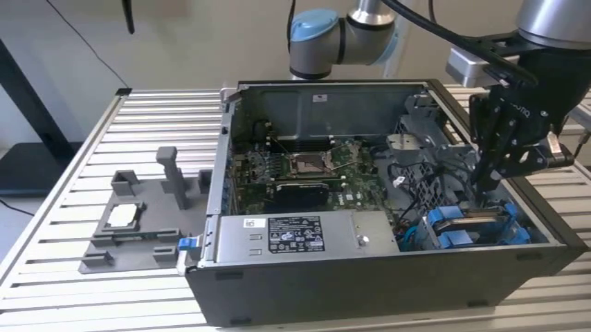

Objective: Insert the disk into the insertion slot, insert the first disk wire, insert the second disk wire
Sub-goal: 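Insert the first disk wire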

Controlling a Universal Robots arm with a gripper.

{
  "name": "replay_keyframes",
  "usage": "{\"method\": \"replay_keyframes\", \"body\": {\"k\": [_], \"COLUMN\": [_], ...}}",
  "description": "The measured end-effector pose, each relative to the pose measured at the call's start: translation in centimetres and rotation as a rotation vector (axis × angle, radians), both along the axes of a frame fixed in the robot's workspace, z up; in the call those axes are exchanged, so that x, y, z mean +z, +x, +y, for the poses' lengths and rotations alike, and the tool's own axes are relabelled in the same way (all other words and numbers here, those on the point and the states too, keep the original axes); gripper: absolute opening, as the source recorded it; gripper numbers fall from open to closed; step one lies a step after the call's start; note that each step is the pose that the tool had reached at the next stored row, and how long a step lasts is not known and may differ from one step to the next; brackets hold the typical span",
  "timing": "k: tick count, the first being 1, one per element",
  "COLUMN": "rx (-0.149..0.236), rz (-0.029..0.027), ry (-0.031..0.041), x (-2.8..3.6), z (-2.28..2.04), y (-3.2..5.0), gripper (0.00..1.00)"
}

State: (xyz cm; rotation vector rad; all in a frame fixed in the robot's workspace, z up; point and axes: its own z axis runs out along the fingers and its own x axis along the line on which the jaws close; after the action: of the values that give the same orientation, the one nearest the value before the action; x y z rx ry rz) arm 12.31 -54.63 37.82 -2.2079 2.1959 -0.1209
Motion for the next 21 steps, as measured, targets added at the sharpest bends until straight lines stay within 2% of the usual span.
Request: {"method": "replay_keyframes", "body": {"k": [5,6,8,14,21], "rx": [-0.017,-0.018,-0.018,-0.018,-0.018], "rz": [0.0013,0.0042,0.0132,0.0531,0.113], "ry": [-0.0004,-0.0004,-0.0003,-0.0005,-0.0013], "x": [-0.33,-0.4,-0.52,-0.77,-0.97], "z": [-0.13,-0.16,-0.23,-0.38,-0.61], "y": [0.16,0.25,0.55,1.72,3.13], "gripper": [0.19,0.19,0.19,0.19,0.19]}}
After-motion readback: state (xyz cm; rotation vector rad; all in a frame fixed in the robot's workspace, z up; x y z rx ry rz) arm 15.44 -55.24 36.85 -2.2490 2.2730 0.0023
